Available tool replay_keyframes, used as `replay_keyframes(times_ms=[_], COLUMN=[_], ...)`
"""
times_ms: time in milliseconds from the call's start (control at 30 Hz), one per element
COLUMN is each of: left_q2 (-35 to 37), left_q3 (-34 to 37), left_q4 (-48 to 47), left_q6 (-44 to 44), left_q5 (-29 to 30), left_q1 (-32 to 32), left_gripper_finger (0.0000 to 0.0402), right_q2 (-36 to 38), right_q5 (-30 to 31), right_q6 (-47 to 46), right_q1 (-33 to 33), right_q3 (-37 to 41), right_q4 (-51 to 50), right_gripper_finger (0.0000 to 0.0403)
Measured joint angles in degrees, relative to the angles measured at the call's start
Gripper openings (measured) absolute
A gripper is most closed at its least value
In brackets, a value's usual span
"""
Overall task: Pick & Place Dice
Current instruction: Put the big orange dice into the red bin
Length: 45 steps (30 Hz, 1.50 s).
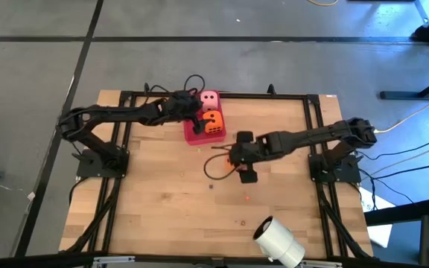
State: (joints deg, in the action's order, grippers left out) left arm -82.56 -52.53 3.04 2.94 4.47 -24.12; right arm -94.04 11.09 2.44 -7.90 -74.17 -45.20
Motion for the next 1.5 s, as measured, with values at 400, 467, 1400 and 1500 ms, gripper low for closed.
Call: replay_keyframes(times_ms=[400, 467, 1400, 1500], left_q2=[12.7, 13.6, 15.7, 15.7], left_q3=[1.1, 2.5, 19.6, 19.6], left_q4=[-11.9, -10.4, 18.9, 19.6], left_q6=[-0.6, -0.7, 8.3, 11.4], left_q5=[0.0, 0.0, -11.8, -11.8], left_q1=[3.8, 5.0, 19.7, 20.8], left_gripper_finger=[0.04, 0.04, 0.04, 0.04], right_q2=[0.4, 0.8, 2.3, 2.3], right_q5=[-2.8, -5.4, -13.7, -13.7], right_q6=[3.3, 4.0, -0.3, -0.7], right_q1=[7.6, 7.9, 7.0, 7.0], right_q3=[9.2, 10.6, 12.8, 12.8], right_q4=[9.9, 12.6, 36.7, 38.7], right_gripper_finger=[0.04, 0.04, 0.04, 0.04])
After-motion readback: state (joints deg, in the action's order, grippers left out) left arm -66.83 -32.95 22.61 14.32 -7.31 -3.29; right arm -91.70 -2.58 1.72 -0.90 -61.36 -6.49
